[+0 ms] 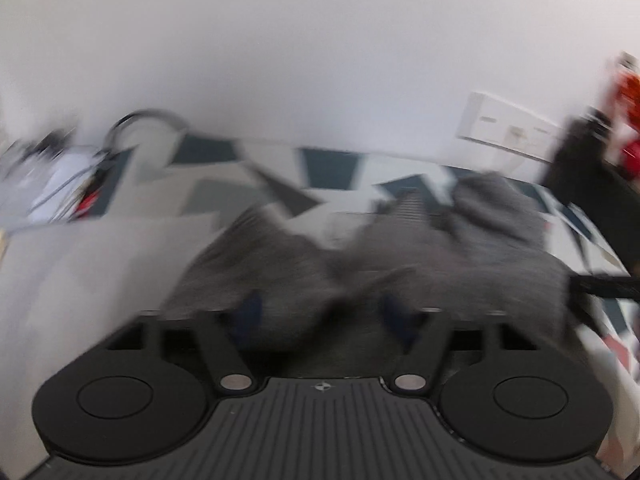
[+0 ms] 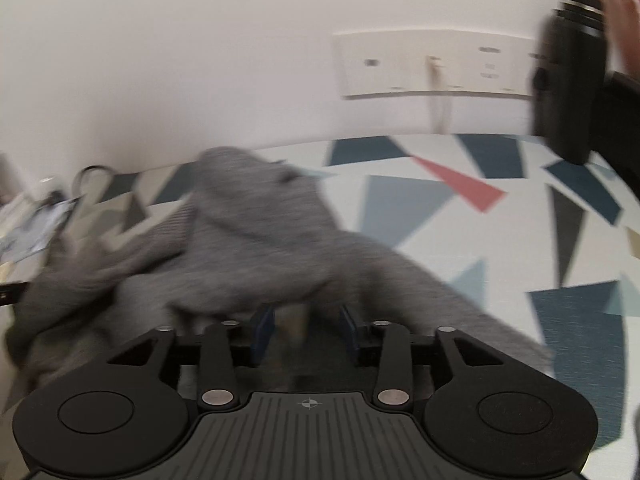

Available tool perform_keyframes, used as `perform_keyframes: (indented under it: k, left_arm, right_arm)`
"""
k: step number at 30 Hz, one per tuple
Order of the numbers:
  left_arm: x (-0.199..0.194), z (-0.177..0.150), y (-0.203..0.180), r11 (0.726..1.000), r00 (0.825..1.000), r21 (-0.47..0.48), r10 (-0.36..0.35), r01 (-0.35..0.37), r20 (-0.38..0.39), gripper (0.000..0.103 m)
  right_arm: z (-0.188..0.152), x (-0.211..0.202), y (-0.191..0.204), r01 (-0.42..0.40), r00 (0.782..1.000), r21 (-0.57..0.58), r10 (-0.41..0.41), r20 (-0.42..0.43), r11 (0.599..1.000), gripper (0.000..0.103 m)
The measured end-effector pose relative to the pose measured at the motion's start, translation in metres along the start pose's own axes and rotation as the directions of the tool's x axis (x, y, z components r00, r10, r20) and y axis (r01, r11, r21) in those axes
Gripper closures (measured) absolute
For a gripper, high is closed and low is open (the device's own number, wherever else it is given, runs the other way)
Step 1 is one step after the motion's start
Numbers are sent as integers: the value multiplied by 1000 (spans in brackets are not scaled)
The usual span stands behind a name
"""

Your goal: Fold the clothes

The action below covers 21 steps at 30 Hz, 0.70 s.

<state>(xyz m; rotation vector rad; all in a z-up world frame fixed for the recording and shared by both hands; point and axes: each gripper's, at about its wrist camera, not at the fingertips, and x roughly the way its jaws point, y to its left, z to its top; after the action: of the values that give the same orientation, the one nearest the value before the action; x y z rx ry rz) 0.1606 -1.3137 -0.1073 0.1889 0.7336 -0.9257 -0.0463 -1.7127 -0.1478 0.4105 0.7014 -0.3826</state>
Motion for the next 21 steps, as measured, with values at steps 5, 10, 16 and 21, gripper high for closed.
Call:
perform_keyframes:
  k: [5, 10, 16, 21]
  left_arm:
    - [15, -3, -25, 995, 999, 102, -2, 7, -46, 28]
    - [30, -12, -28, 994, 995, 90, 74, -68, -63, 82]
    - [26, -15, -17, 994, 993, 30, 105, -103, -50, 86]
    - [33, -25, -29, 999, 994, 27, 44, -41, -100, 86]
  right_arm:
    - [-5, 12, 22, -43, 997, -66, 39, -60, 997, 55]
    - [-15, 23, 24, 6, 993, -95, -17, -114, 995, 89]
    - [-14, 13, -12, 157, 987, 7, -157, -46, 988, 95]
    - [-12, 5, -47, 239, 971, 125, -234, -52, 963, 88]
